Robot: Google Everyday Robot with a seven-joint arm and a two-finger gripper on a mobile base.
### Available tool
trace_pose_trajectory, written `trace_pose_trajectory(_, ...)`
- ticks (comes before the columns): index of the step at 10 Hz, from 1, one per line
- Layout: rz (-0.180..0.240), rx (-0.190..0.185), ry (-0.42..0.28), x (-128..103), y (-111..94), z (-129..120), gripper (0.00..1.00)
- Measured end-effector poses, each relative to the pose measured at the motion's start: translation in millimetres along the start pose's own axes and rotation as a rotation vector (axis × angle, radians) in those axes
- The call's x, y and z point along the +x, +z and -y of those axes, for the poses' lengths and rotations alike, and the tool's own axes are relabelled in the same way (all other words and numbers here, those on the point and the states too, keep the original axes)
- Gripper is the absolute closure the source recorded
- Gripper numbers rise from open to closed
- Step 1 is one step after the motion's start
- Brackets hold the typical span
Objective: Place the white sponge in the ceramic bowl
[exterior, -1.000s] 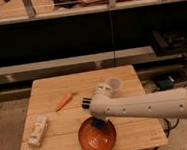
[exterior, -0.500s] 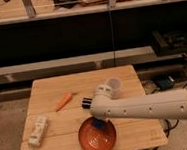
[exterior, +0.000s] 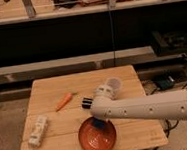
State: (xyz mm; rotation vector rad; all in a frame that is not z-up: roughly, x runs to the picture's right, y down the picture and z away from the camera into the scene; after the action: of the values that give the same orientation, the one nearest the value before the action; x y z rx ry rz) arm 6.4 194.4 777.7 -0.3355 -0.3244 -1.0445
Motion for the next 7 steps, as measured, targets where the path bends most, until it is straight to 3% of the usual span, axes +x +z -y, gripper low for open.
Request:
trace_pose_trajectory(3,0.129,-0.047,-0.115,-15.1,3.4,11.6,0.51)
trace_pose_trajectory(4,0.147,-0.075,-0.149,-17.9,3.5,8.0,0.39)
trace_pose_trajectory(6,0.162,-0.094,-0.205,-26.4,0.9,6.8,0.23)
trace_pose_trajectory(7,0.162,-0.096,-0.231,-30.2,-2.0,4.2,0.20)
